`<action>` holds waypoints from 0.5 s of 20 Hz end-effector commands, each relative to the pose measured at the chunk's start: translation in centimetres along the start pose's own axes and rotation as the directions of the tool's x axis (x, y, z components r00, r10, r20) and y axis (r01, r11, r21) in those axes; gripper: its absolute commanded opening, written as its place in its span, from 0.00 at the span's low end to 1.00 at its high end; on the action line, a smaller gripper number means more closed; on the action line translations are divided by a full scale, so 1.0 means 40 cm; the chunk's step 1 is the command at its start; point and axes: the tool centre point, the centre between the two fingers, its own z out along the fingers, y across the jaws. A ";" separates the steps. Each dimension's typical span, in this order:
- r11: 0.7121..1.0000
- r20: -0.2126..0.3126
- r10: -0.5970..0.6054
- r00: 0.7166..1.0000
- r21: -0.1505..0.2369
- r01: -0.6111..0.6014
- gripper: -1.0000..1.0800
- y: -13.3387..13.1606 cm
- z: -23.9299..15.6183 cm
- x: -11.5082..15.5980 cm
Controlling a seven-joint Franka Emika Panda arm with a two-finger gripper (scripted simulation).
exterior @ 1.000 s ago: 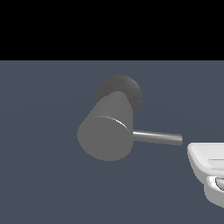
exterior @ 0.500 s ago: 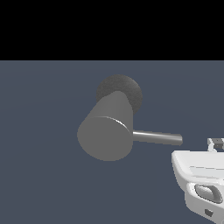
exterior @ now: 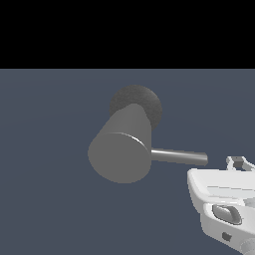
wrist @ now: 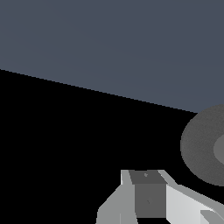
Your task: Turn on the faucet by rotating a designated handle.
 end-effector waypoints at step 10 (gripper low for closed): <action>0.994 -0.036 0.094 0.995 -0.045 -0.096 0.00 0.089 -0.017 -0.001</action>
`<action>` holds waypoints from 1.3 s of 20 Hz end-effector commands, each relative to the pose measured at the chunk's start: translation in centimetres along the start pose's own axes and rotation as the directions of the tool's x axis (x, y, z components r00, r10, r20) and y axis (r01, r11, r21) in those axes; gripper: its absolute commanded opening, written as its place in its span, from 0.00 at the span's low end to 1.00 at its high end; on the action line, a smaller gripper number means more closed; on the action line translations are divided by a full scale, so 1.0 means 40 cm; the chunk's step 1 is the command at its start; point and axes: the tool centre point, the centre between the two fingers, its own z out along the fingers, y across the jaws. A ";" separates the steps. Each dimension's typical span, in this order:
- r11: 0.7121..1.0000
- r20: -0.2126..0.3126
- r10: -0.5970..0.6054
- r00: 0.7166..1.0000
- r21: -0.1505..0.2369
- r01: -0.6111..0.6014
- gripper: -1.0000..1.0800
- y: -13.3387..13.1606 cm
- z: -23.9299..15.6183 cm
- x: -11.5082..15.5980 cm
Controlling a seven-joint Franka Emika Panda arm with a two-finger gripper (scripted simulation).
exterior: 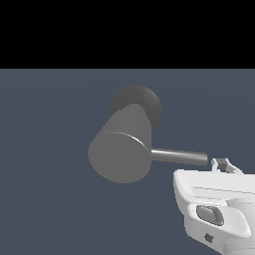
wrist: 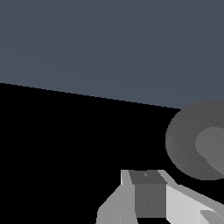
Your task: Turn on the faucet by rotating a designated handle.
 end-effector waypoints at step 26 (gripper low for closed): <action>0.991 -0.088 0.111 0.990 -0.060 -0.117 0.00 0.112 -0.030 0.004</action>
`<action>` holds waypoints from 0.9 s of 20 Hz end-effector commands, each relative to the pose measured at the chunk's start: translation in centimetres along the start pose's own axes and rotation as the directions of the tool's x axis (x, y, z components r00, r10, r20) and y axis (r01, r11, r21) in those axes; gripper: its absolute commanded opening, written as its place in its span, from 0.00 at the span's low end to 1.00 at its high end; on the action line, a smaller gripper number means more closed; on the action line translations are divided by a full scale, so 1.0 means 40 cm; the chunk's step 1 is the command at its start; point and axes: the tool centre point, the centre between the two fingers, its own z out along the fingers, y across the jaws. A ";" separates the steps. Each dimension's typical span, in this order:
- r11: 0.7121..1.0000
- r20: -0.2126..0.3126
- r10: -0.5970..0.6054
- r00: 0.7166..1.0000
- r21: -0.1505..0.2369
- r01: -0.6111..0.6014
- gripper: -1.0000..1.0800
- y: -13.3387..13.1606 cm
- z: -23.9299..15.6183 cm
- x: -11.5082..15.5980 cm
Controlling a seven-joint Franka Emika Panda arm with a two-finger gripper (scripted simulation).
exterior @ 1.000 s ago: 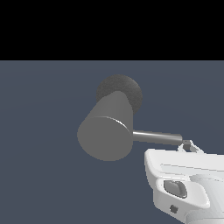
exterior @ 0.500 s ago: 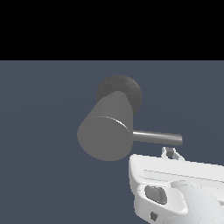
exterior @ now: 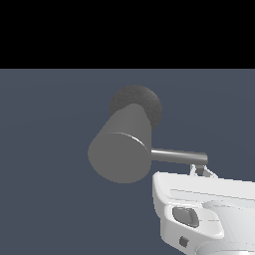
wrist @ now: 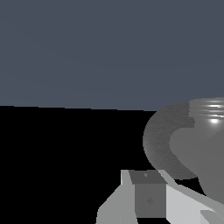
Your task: Turn on the faucet by rotating a designated handle.
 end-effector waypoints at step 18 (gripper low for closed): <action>1.000 -0.049 0.026 0.998 0.015 -0.025 0.00 -0.023 -0.005 -0.066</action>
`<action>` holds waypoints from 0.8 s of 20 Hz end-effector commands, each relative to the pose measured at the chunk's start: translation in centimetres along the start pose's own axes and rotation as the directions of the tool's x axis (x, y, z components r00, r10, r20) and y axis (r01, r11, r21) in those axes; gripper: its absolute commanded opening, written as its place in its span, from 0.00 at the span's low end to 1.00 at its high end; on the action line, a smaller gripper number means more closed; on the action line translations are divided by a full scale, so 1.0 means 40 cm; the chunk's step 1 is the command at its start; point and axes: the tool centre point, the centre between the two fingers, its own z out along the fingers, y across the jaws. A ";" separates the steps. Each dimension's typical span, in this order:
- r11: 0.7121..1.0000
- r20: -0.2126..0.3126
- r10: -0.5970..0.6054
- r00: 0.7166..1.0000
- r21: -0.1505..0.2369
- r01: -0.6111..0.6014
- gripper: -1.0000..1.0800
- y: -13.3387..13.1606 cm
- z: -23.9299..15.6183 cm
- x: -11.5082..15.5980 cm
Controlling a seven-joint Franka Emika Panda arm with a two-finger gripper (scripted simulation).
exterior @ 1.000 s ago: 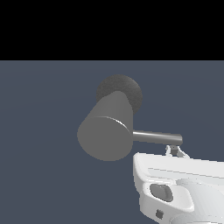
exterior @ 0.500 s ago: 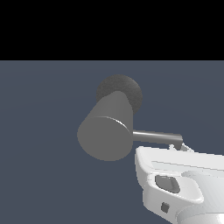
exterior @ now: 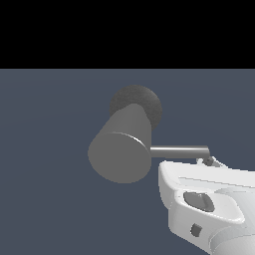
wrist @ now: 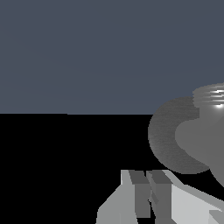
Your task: Turn on the faucet by rotating a designated handle.
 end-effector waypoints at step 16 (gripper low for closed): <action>1.000 0.019 0.011 1.000 -0.019 -0.010 0.00 0.061 -0.008 -0.139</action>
